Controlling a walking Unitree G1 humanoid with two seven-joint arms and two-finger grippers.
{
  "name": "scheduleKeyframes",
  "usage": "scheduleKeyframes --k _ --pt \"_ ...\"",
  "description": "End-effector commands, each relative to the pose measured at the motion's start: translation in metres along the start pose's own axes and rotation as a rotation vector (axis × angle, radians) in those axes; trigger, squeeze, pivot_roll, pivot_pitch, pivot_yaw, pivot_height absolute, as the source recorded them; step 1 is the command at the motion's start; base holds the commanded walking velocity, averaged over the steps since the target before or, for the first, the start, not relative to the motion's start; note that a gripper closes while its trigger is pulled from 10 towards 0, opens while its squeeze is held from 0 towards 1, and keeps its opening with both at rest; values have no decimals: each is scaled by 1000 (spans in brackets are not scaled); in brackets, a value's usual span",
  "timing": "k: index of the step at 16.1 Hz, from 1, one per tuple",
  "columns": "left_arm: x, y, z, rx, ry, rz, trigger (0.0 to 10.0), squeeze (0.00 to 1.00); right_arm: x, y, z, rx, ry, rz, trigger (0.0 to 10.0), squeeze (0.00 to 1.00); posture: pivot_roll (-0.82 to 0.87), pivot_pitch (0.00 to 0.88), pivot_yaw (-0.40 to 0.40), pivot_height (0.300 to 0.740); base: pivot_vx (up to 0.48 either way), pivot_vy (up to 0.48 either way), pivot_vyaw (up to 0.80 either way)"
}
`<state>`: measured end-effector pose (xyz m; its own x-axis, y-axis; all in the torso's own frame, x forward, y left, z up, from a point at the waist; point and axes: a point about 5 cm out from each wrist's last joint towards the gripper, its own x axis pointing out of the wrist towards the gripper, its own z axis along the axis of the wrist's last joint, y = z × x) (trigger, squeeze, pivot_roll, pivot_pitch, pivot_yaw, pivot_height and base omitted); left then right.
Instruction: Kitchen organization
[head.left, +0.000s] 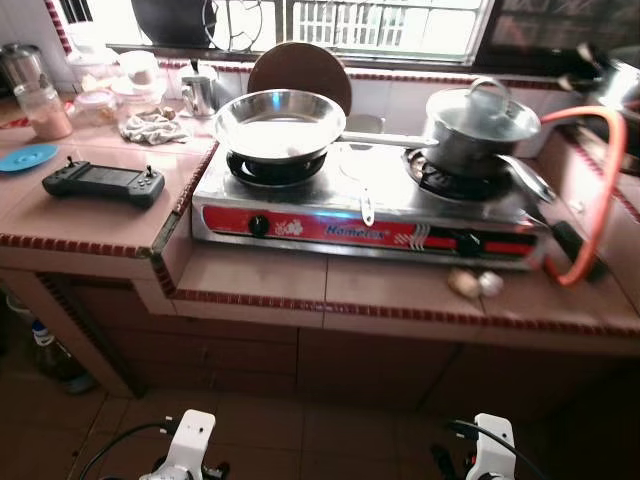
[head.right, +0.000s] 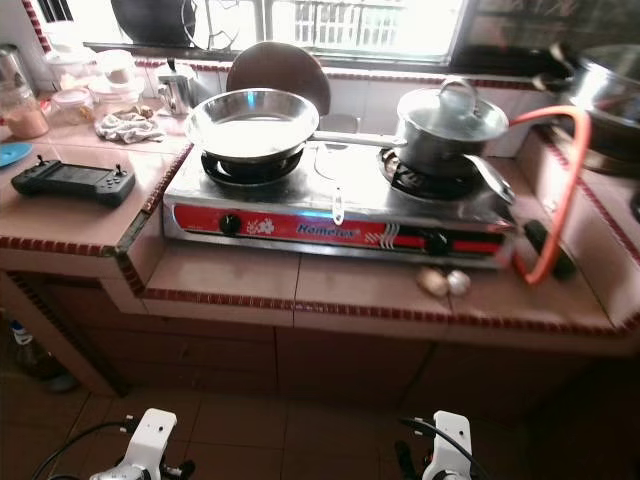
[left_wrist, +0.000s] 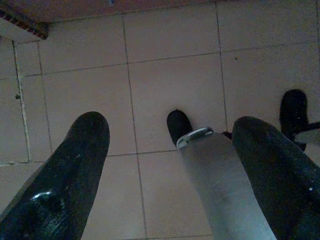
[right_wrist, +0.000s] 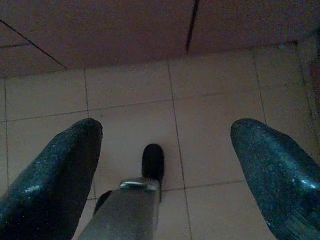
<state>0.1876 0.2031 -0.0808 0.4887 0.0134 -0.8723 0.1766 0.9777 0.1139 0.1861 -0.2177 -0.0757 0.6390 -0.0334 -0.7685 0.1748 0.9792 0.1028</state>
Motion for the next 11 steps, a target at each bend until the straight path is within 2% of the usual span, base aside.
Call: scheduleKeyframes --k 1,9,11 --pt "0 1 3 18 -5 1 10000 0 -1 -2 -3 -4 13 -4 10000 0 45 0 -22 740 -311 0 0" --pt "0 1 3 24 -2 1 10000 0 -1 -1 -3 2 14 -4 10000 0 47 0 -18 740 -309 0 0" --pt "0 1 3 6 -6 0 10000 0 -1 -1 -4 6 13 -5 10000 0 47 0 -18 740 -124 0 0"
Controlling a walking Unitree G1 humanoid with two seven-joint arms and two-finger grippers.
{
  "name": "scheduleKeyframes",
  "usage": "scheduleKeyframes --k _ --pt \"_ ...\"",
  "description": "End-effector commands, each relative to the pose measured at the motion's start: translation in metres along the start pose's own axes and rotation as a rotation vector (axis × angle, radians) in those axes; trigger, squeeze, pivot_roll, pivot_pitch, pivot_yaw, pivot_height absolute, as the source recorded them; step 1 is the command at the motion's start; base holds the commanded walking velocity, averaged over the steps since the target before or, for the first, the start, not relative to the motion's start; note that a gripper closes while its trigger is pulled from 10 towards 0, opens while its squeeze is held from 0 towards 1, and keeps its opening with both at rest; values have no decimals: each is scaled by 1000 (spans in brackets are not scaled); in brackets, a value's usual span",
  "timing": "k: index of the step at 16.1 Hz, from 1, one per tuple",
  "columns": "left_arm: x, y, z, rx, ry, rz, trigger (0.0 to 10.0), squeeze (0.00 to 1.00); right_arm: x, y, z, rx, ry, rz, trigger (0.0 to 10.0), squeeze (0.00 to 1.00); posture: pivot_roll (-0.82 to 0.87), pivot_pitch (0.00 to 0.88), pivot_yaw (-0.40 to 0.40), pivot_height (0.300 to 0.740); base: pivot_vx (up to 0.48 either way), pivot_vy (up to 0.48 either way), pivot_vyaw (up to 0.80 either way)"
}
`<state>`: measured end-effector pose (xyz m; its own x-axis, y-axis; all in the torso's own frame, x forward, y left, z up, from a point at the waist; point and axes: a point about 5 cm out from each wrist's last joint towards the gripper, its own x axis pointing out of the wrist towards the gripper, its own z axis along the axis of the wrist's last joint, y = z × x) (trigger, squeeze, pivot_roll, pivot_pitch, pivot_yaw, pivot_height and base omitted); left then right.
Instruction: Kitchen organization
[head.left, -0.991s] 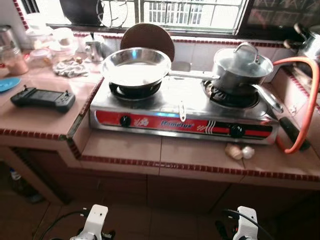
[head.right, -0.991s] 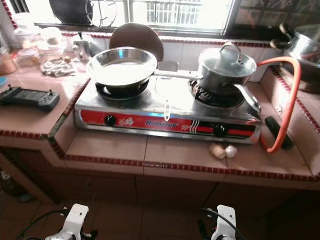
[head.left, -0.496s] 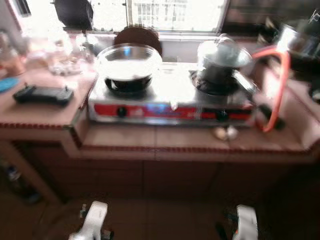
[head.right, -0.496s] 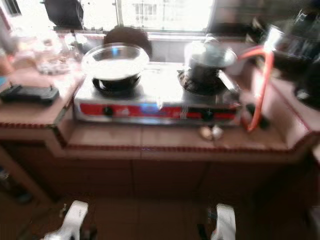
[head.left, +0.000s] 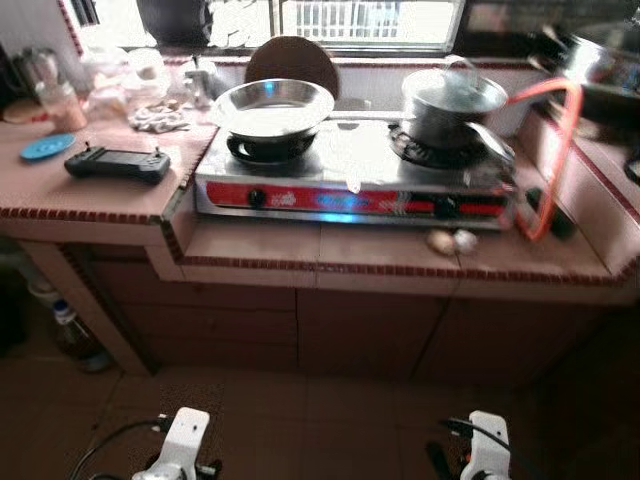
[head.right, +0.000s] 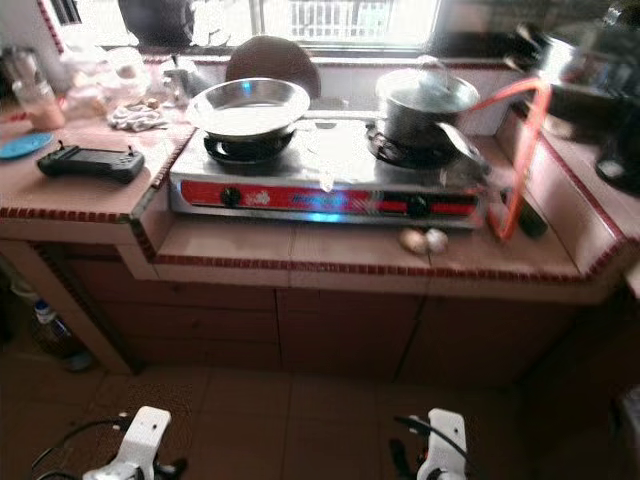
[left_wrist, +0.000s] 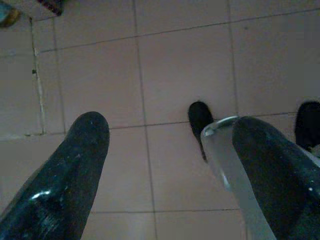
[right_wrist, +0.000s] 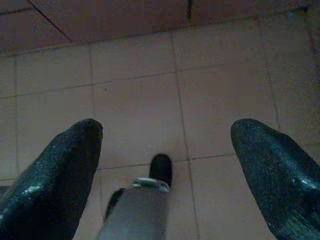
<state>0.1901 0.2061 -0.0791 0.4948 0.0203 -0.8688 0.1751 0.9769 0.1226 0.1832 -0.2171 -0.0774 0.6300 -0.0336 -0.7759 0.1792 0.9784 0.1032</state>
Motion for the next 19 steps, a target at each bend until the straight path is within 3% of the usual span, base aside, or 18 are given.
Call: scheduleKeyframes --k 1,7,19 --pt "0 -2 0 0 -2 -6 10000 0 0 -1 -1 6 3 -4 10000 0 47 0 -18 740 0 0 0" --pt "0 1 1 -7 0 -7 10000 0 0 -1 -1 11 5 -7 10000 0 41 0 -14 740 0 82 0" --pt "1 -6 3 6 2 -11 10000 0 0 -1 -2 11 4 -8 10000 0 39 0 -12 740 0 445 0"
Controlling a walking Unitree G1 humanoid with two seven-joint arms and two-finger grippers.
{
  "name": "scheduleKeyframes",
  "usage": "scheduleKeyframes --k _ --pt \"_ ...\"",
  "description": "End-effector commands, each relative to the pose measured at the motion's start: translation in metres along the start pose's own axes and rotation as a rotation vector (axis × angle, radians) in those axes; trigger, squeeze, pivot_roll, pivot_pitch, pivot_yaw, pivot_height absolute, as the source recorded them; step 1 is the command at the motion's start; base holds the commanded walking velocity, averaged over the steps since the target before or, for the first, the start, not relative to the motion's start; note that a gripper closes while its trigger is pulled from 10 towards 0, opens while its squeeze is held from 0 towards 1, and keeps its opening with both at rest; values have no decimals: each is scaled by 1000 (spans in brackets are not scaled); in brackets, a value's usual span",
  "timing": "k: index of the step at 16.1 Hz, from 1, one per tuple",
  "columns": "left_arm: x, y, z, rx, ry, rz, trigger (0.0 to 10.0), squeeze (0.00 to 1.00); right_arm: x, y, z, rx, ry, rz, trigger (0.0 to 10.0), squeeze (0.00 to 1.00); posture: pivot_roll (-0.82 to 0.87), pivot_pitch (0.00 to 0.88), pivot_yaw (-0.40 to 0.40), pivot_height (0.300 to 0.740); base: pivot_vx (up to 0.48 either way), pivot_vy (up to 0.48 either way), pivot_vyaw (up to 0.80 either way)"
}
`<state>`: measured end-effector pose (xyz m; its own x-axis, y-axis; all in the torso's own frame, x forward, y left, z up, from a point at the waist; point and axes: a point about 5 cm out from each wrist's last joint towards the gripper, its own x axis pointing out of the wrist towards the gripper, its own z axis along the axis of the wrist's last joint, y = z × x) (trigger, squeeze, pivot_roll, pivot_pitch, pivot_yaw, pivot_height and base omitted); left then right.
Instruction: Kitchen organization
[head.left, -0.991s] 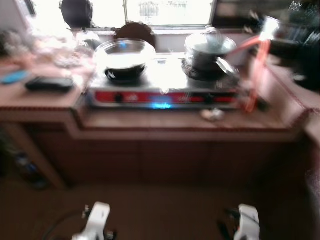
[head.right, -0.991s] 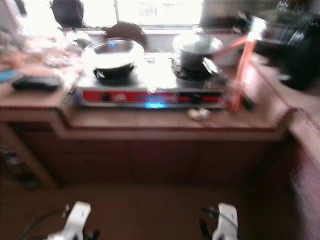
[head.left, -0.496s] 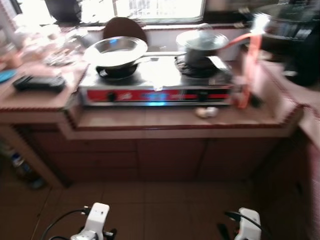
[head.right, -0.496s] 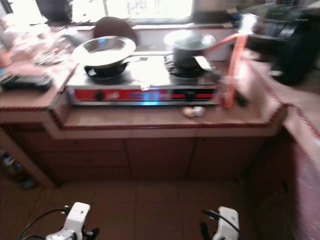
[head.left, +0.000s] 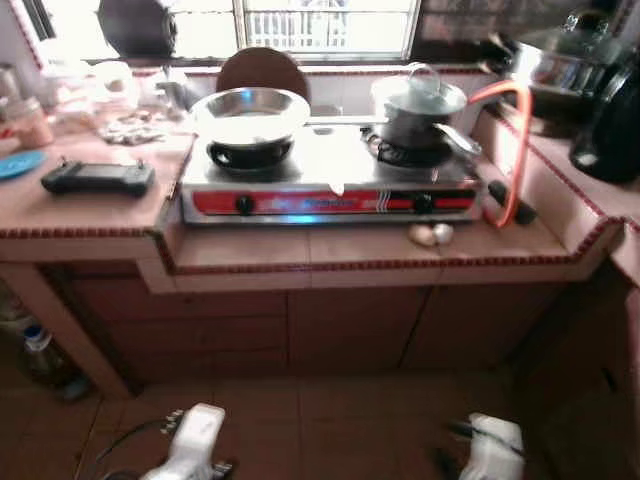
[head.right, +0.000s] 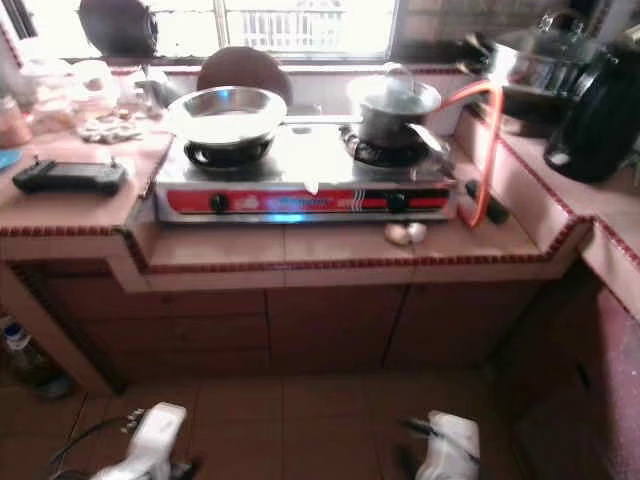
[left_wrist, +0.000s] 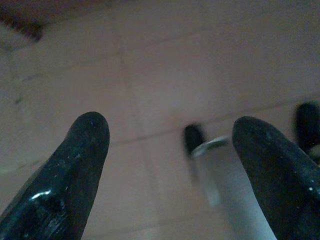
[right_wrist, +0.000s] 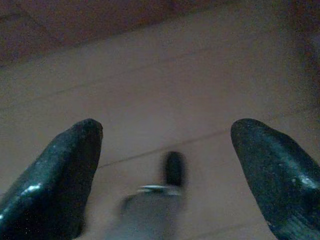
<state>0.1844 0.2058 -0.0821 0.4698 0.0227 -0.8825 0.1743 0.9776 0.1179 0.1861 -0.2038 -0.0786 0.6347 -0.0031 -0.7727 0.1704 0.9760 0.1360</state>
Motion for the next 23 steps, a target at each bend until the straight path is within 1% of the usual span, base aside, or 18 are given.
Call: scheduleKeyframes --k 1,5,8,9,10,13,15,17,21,22,23 --pt "1 -4 10 14 -25 -9 10000 0 -3 -14 0 -2 2 -38 10000 0 39 0 -13 740 0 480 0" --pt "1 -4 11 18 -28 -8 10000 0 -3 -14 0 -1 1 -38 10000 0 40 0 -13 740 0 480 0" --pt "1 -5 15 30 -38 -11 10000 0 -3 -13 1 -12 -1 -34 10000 0 42 0 -11 740 0 0 0" --pt "2 -7 23 34 -47 -11 10000 0 -3 -13 1 -20 -3 -31 10000 0 41 0 -10 740 0 0 0" --pt "2 -7 24 34 -49 -10 10000 0 -3 -13 1 -20 -2 -31 10000 0 41 0 -10 740 0 0 0" --pt "2 -11 29 50 -54 -14 10000 0 -2 -12 1 -22 0 -31 10000 0 40 0 -8 740 0 0 800" --pt "3 -18 29 55 -53 -20 10000 0 -2 -12 1 -23 1 -31 10000 0 40 0 -8 740 0 0 800" --pt "4 -29 28 61 -52 -33 10000 0 -3 -12 0 -23 2 -31 10000 0 40 0 -8 740 0 0 800" --pt "5 -44 29 73 -49 -50 10000 0 -3 -12 0 -20 2 -32 10000 0 39 0 -7 740 0 0 772" --pt "5 -52 30 79 -48 -58 10000 0 -3 -13 -1 -10 3 -37 10000 0 40 0 -8 740 0 0 0" --pt "5 -54 30 80 -49 -60 10000 0 -3 -13 -1 -9 3 -38 10000 0 41 0 -10 740 0 0 0"
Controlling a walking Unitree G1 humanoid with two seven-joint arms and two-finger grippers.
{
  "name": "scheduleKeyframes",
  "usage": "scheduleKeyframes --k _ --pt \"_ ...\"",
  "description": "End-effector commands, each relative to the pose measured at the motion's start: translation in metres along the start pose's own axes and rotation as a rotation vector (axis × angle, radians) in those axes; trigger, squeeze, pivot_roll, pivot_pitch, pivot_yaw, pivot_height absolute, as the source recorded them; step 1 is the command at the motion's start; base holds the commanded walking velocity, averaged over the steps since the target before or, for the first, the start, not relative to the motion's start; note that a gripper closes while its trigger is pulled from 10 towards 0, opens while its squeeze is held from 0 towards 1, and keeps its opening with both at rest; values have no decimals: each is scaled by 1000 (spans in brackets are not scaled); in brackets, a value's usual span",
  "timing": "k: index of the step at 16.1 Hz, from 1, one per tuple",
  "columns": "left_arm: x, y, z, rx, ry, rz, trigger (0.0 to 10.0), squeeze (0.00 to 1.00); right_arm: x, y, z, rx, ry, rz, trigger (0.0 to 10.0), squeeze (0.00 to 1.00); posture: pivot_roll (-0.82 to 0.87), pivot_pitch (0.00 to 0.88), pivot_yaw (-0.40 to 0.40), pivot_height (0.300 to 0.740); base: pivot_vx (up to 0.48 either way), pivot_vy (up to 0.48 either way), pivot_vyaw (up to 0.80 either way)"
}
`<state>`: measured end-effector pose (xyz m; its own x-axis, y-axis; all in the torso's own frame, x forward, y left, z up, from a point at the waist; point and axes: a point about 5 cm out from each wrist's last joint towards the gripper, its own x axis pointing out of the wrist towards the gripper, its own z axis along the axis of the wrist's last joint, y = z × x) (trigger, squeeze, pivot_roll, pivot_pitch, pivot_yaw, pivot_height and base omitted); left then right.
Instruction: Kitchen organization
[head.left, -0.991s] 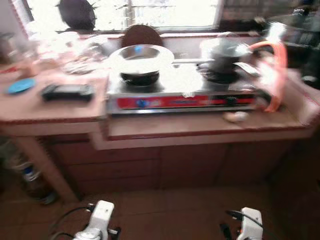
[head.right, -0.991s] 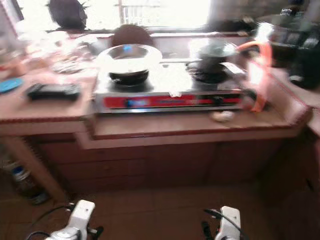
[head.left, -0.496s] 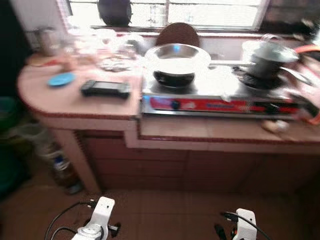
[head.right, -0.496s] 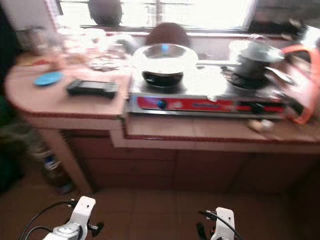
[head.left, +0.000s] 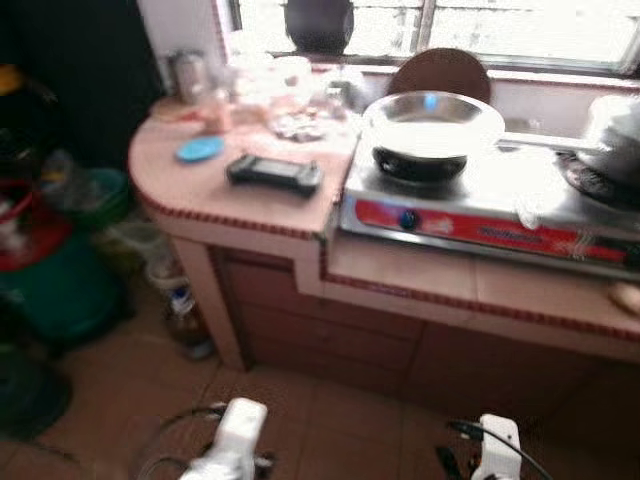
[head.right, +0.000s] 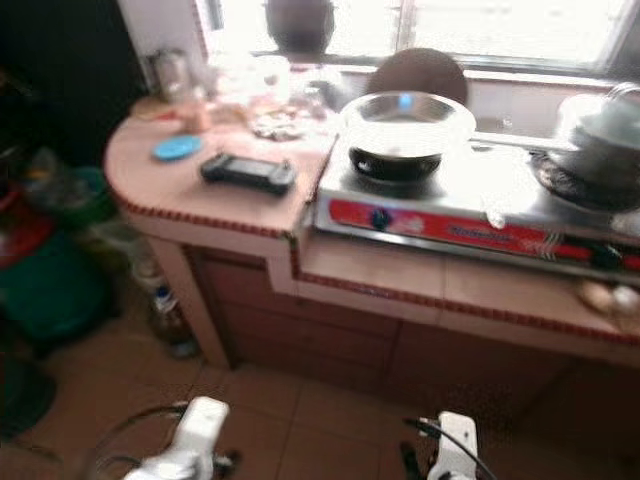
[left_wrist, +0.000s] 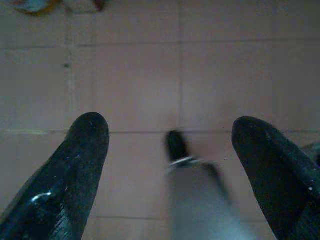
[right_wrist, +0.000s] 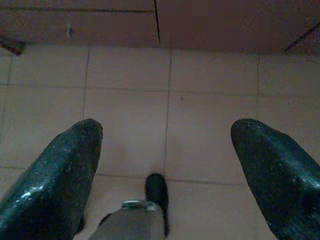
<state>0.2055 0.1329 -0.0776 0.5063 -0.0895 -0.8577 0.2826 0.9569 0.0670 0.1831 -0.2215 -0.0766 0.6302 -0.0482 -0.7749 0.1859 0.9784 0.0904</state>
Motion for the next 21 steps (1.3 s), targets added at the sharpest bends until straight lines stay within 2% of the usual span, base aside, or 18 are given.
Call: scheduleKeyframes --k 1,2,4,6,9,10,12,13,14,15,18,21 --pt "-1 7 -6 10 22 32 10000 0 0 5 -4 9 9 5 10000 0 42 0 -11 740 0 0 0" --pt "-1 5 -5 10 22 31 10000 0 0 5 -4 9 10 4 10000 0 42 0 -11 740 0 0 0" --pt "-2 17 -8 22 26 44 10000 0 -2 0 -9 10 27 -18 10000 0 50 0 -17 740 0 0 0" --pt "-2 19 -9 18 25 43 10000 0 -2 -3 -11 15 37 -30 10000 0 42 0 -24 740 0 0 0" --pt "-2 20 -10 7 26 60 10000 0 -3 -5 -13 2 57 -30 10000 0 45 0 -37 740 0 0 -756" --pt "-3 25 -7 -20 6 85 10000 0 -3 -6 -13 -7 55 -29 10000 0 55 0 -42 740 0 0 -469" --pt "-4 35 -5 -82 -11 114 10000 0 -5 -10 -16 -13 69 -38 10000 0 73 0 -53 740 0 0 0" --pt "-5 38 -8 -72 -5 115 10000 0 -5 -10 -16 -15 72 -40 10000 0 72 0 -53 740 0 0 0" --pt "-12 64 -28 -64 28 146 10000 0 -5 -10 -16 -20 73 -40 10000 0 69 0 -50 740 0 0 0" --pt "-14 69 -32 -67 34 152 10000 0 -5 -11 -16 -23 74 -42 10000 0 68 0 -49 740 0 0 0" --pt "-14 70 -30 -79 13 151 10000 0 -6 -12 -18 -14 73 -53 10000 0 62 0 -46 740 0 0 0" --pt "-10 62 -13 -78 -24 131 10000 0 -6 -12 -20 -8 75 -58 10000 0 58 0 -42 740 0 0 0"
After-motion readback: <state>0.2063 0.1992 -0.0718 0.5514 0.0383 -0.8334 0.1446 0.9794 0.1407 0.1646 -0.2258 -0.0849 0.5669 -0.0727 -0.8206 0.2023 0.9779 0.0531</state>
